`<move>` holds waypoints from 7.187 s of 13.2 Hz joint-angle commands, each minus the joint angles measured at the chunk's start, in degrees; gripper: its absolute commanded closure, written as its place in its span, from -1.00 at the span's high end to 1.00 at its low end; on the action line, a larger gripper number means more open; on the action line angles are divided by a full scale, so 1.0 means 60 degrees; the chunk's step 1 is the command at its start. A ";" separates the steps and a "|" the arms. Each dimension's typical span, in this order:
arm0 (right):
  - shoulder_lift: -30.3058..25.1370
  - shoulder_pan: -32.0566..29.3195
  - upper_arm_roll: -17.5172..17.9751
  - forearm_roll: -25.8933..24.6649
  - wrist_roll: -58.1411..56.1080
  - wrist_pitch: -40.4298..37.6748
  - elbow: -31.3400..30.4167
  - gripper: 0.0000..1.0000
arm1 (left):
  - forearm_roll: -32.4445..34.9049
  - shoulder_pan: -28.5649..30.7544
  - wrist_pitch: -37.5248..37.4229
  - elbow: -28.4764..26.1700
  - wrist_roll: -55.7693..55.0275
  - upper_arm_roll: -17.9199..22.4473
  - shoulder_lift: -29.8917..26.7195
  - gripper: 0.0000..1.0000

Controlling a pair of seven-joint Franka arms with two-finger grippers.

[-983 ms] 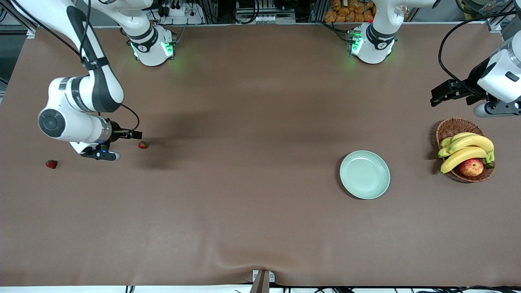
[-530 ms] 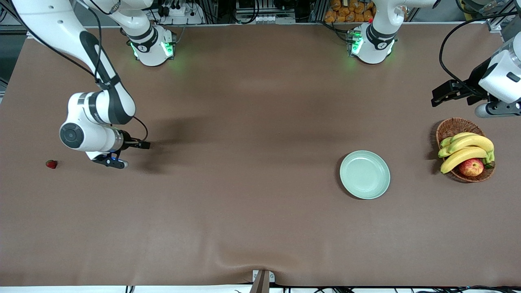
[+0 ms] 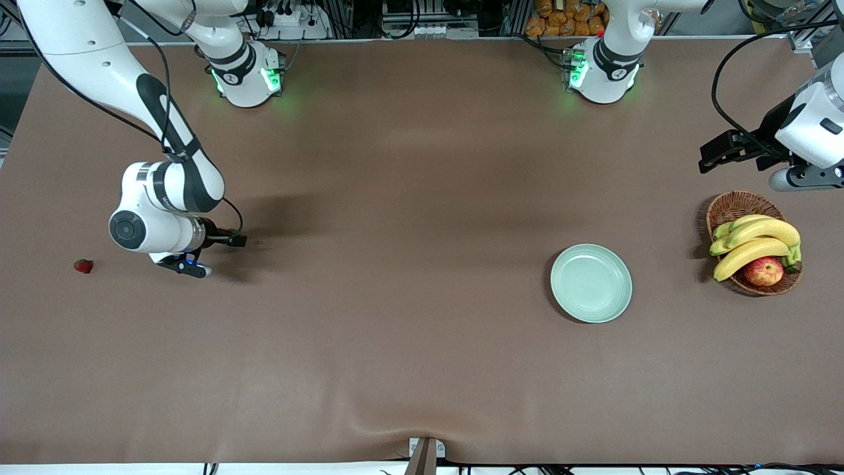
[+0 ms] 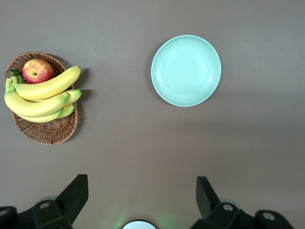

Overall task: Collect all strawberries into plate
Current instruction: 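Reach down and grasp the middle strawberry with the right gripper, then carry the strawberry toward the plate and set it down with the right gripper, then reach the left gripper to the strawberry while the right gripper returns, then grasp the strawberry with the left gripper while the right gripper grasps another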

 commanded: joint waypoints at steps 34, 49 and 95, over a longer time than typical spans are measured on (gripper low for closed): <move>0.3156 0.5507 0.0508 0.3066 -0.0261 0.0411 0.6831 -0.90 | 0.0037 0.0081 0.0543 -0.0719 0.0254 -0.0010 0.0047 1.00; 0.4597 0.6742 0.0479 0.2963 0.0046 0.2557 0.7890 1.00 | 0.0023 -0.0036 0.1231 -0.1246 0.0049 -0.0024 0.0061 1.00; -0.0591 0.1146 -0.3740 -0.0069 -1.2390 0.2336 -0.1046 1.00 | 0.2059 -0.3889 0.7867 0.2138 -0.4902 -0.2793 0.8513 0.82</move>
